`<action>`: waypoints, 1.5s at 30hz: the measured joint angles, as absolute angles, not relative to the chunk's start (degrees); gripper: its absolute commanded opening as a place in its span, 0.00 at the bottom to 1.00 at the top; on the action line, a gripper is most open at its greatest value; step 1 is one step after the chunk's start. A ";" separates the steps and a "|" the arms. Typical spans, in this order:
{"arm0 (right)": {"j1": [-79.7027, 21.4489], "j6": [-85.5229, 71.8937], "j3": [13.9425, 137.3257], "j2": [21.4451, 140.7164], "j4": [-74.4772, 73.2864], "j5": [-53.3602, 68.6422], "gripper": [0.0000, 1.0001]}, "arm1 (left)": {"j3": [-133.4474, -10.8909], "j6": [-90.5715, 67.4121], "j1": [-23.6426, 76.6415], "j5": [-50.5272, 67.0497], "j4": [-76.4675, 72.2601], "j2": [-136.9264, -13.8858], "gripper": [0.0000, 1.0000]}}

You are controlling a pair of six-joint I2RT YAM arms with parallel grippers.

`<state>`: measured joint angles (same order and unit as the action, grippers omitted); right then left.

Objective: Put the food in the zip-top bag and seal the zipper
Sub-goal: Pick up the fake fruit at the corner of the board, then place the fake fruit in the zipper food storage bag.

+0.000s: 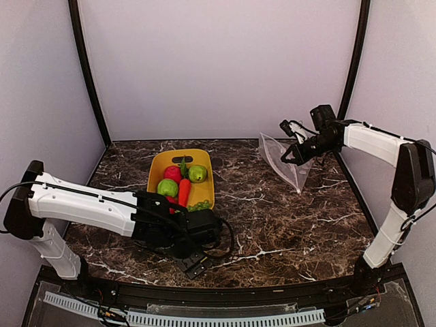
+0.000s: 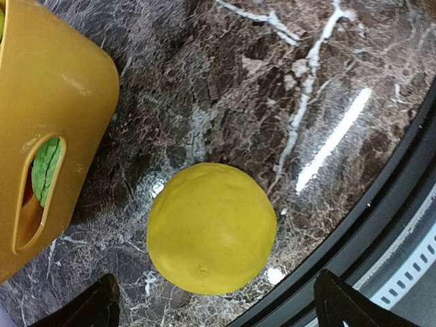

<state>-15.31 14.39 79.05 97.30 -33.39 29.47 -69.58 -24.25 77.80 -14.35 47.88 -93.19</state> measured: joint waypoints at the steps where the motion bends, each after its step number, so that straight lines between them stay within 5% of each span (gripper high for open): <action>1: -15.31 14.39 79.05 97.30 -33.41 29.54 0.00 | -69.58 -25.36 77.78 -15.00 47.92 -94.08 0.99; 7: -15.31 14.39 79.00 97.30 -33.41 29.91 0.00 | -68.29 -30.48 76.69 -16.40 45.60 -98.54 0.94; 17: -15.31 14.48 78.15 96.95 -33.65 29.98 0.00 | -67.55 -33.10 72.23 -15.84 42.87 -99.09 0.57; 28: -15.51 16.49 80.60 94.61 -39.31 30.24 0.00 | -82.83 -19.09 72.25 -9.98 36.51 -99.09 0.56; 45: -17.74 14.85 83.68 94.59 -44.93 36.93 0.00 | -90.13 -20.27 60.62 -11.40 -11.27 -110.52 0.50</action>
<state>-17.74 14.85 83.68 94.59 -44.93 36.93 -90.13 -20.27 60.62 -11.40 -11.27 -110.52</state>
